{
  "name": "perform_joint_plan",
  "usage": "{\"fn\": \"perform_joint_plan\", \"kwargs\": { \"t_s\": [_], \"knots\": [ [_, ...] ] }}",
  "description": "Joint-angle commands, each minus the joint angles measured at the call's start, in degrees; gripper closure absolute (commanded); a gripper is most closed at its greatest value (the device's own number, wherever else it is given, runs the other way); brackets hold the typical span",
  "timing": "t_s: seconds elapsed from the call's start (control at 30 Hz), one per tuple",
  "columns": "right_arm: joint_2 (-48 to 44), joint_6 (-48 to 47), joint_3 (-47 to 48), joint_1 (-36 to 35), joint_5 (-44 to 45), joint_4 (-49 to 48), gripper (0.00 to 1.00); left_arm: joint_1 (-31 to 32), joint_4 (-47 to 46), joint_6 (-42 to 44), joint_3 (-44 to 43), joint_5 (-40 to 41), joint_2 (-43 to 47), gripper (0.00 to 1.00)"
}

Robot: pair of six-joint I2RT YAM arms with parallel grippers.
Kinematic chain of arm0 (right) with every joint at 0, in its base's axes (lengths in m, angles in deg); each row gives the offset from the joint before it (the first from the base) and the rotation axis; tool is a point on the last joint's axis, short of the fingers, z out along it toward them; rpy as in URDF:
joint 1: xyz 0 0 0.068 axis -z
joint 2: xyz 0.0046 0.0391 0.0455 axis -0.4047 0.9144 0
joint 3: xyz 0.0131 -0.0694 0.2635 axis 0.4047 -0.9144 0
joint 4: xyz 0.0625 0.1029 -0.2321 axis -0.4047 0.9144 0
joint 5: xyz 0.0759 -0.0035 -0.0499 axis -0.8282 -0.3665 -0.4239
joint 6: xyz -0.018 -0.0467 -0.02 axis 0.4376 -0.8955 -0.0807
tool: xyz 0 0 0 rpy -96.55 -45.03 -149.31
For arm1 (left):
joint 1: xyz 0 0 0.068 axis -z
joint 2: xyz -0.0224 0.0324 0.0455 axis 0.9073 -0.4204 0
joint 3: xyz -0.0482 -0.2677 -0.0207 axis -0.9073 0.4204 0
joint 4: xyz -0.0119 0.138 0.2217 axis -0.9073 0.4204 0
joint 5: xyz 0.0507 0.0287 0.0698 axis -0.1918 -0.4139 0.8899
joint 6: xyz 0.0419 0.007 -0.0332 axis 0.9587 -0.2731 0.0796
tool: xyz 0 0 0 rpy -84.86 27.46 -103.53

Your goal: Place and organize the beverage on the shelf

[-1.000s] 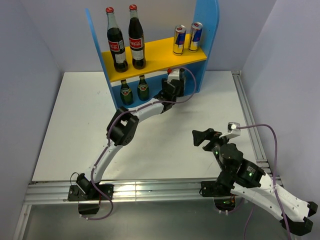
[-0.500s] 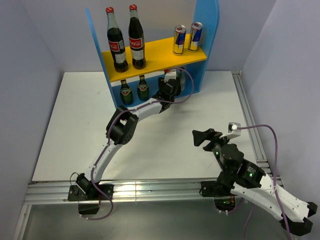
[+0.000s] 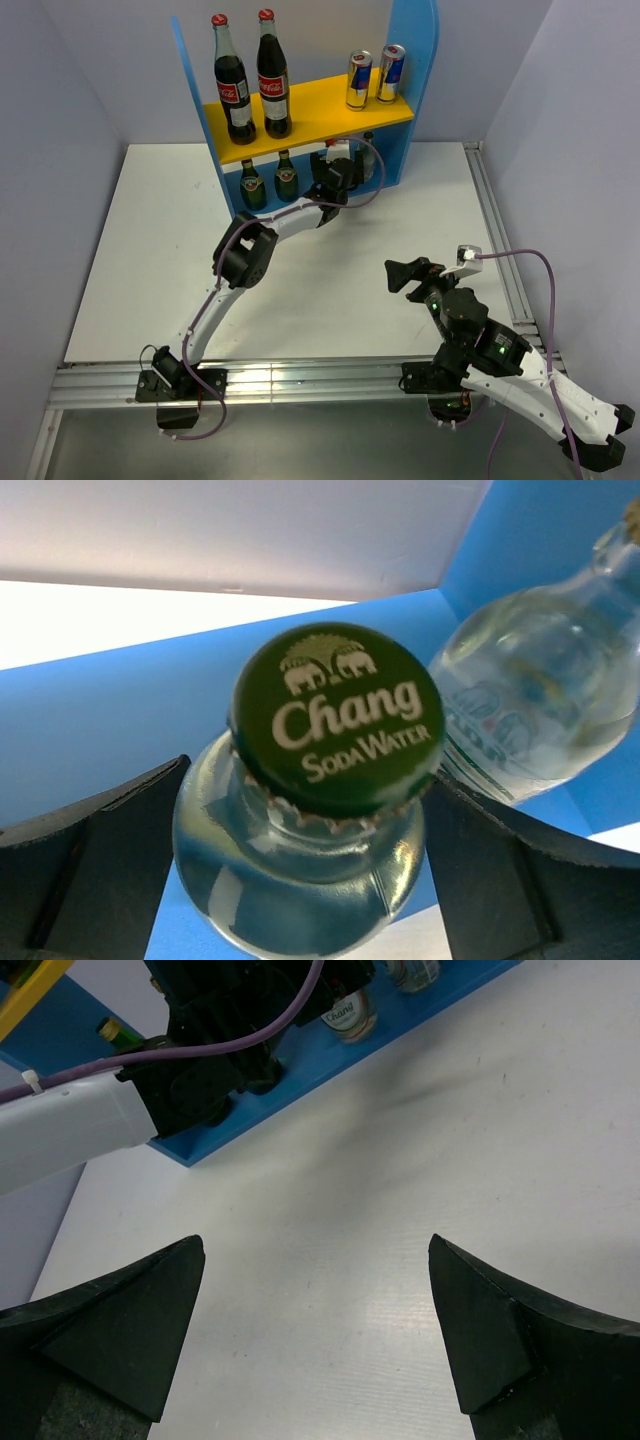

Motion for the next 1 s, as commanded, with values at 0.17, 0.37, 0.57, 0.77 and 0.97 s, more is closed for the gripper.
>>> {"fn": "perform_joint_plan", "kwargs": {
  "t_s": [0.17,0.37,0.57,0.77,0.97],
  "knots": [
    [-0.47,-0.40,-0.32,-0.29,0.94,-1.25,0.00,0.20,-8.55,-0.09,7.56,0.20,9.35,0.01],
    [-0.21,-0.48,-0.32,-0.38,1.37,-1.34,0.00,1.61,-10.48,-1.14,17.04,0.99,15.33,0.01],
    [0.23,-0.48,-0.41,-0.38,1.37,-1.43,0.00,3.63,-11.37,-0.26,23.74,1.17,20.78,0.01],
    [1.46,-0.57,-0.32,-0.29,1.46,-1.95,0.00,3.72,-7.42,-2.28,25.33,-3.29,23.33,0.01],
    [1.82,-1.28,-0.14,-0.37,0.06,-2.39,0.00,9.50,-2.59,-3.33,37.88,-0.17,36.57,0.01]
  ]
}}
